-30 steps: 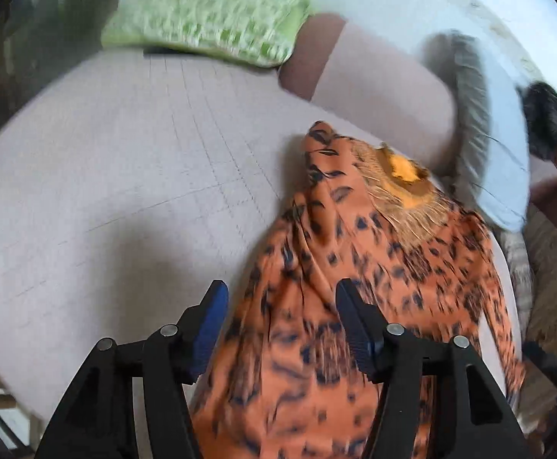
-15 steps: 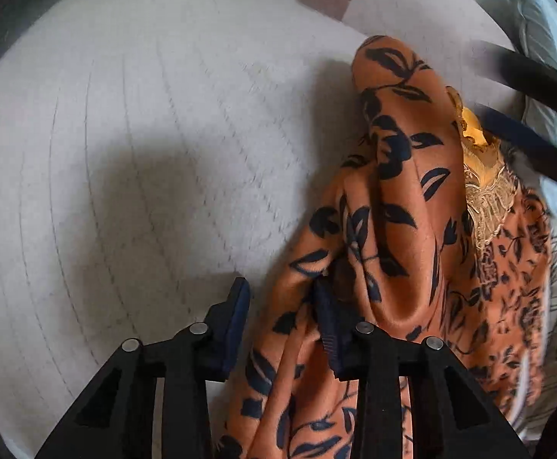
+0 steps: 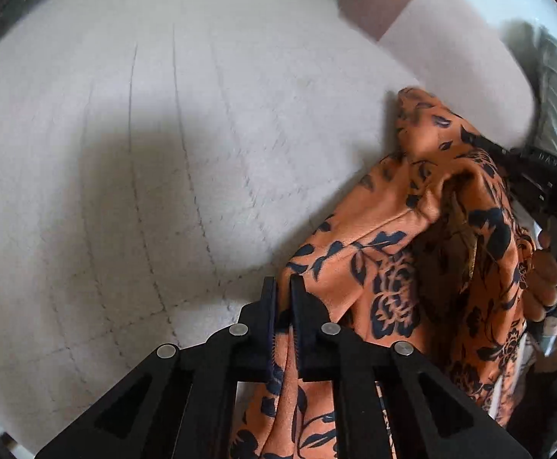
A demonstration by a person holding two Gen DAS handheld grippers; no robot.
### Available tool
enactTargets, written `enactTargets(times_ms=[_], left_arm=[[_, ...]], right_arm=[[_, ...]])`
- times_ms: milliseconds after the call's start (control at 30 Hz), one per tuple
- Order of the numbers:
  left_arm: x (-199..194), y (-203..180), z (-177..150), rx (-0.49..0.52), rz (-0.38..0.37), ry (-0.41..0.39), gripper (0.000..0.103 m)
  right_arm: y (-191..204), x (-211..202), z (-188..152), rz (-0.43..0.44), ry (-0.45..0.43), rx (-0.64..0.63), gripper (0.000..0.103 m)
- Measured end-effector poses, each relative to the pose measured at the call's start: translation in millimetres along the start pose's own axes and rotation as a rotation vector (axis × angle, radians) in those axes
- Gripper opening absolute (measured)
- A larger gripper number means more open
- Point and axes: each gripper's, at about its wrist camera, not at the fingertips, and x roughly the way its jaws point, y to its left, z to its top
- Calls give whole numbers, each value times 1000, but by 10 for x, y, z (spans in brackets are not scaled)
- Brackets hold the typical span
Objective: Fold small clothes
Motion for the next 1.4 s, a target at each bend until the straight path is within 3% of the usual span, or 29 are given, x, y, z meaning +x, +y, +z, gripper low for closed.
enactTargets(times_ms=[67, 133, 167, 233, 267, 300, 400, 467, 667, 833, 867, 900, 967, 1133, 1200, 1267, 1300, 1333, 1367, 1400], left_arm=[[14, 39, 36, -27, -19, 5, 11], [-60, 1, 49, -5, -32, -10, 12], [-103, -25, 51, 11, -28, -34, 14], [-215, -159, 28, 75, 1, -92, 23], [-258, -243, 15, 114, 17, -115, 28], [-286, -329, -20, 143, 28, -130, 28], [-382, -508, -138, 226, 101, -176, 28], [-444, -573, -249, 259, 109, -216, 29], [-425, -708, -378, 334, 120, -263, 33], [-238, -915, -431, 424, 184, -277, 33], [-230, -946, -437, 445, 192, -273, 33], [-197, -989, -444, 470, 204, -266, 33], [-146, -1092, -429, 515, 240, -269, 33], [-58, -1376, -330, 622, 244, -313, 37], [86, -1470, -313, 675, 277, -310, 44], [254, -1476, -322, 691, 291, -283, 44], [305, -1442, -338, 681, 288, -280, 44], [358, -1394, -356, 667, 279, -274, 44], [414, -1372, -364, 661, 288, -258, 42], [481, -1379, -373, 677, 311, -242, 38]], right_arm=[[-107, 151, -85, -77, 75, 10, 15], [-187, 28, -189, -18, 77, 38, 16], [-214, -180, -267, 27, 37, 40, 18], [-270, -612, -467, 75, -42, 40, 49], [-324, -879, -642, 101, -77, 42, 72], [-360, -1040, -775, 113, -92, 44, 74], [-542, -1444, -1316, 155, -93, 49, 74], [-640, -1589, -1671, 144, -70, 44, 74], [-906, -1602, -2575, -38, 22, 54, 68], [-836, -1520, -2713, -183, 76, -29, 49], [-801, -1521, -2732, -210, 86, -53, 37], [-786, -1530, -2742, -221, 89, -55, 5], [-800, -1658, -2797, -197, 90, -40, 0], [-815, -2138, -2976, -150, -19, -4, 0], [-989, -2194, -3015, -76, -58, 73, 3], [-1112, -2132, -2970, 27, -65, 146, 16], [-1122, -2144, -2960, 55, -67, 147, 32], [-1083, -2136, -2935, 63, -77, 133, 43], [-1022, -2123, -2895, 48, -88, 110, 60], [-993, -2090, -2885, 23, -79, 100, 62]])
